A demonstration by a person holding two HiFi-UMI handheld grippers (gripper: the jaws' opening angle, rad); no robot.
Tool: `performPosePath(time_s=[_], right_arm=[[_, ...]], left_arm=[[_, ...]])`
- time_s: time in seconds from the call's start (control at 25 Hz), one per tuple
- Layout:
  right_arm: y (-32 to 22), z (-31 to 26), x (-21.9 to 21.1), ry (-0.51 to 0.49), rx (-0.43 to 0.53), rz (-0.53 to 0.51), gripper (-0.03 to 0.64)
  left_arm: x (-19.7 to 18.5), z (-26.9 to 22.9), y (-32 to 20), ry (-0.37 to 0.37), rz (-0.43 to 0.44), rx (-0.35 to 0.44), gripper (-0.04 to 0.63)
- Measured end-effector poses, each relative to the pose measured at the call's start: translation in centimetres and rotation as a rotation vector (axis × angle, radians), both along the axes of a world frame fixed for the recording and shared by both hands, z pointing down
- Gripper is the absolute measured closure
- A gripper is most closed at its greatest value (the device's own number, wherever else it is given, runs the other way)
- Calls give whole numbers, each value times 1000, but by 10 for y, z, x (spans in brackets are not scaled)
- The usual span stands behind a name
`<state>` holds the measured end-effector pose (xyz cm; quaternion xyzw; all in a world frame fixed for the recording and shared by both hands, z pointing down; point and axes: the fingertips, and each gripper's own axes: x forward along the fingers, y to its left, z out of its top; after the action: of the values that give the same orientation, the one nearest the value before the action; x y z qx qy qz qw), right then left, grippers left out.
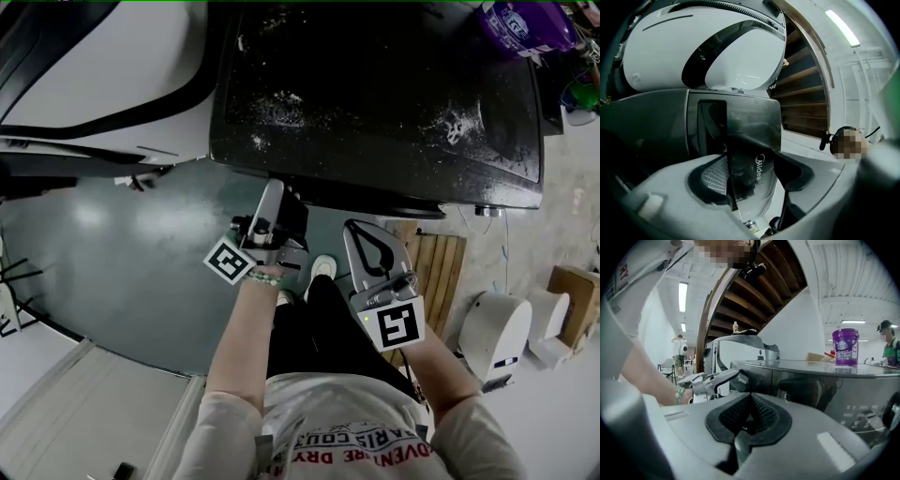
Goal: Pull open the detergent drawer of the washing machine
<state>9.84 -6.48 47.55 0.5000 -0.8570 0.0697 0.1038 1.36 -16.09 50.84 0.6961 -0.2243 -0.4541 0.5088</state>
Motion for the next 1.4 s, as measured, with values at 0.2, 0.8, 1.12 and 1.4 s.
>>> performPosePath(time_s=[0.2,0.8,1.12,1.4], right_arm=[[9,2,6,0,-3,41,618],[51,0,-3,17,12,92,618],[77,8,-11,21,-4,109,618],[91,4,-17,31,12,136,618]], left_arm=[[-5,-1,13,19,-25,19,323],[-21,0,74,17,5,29,319],[-27,1,101,15,16,39,319],[-32,2,120,18,25,41,319]])
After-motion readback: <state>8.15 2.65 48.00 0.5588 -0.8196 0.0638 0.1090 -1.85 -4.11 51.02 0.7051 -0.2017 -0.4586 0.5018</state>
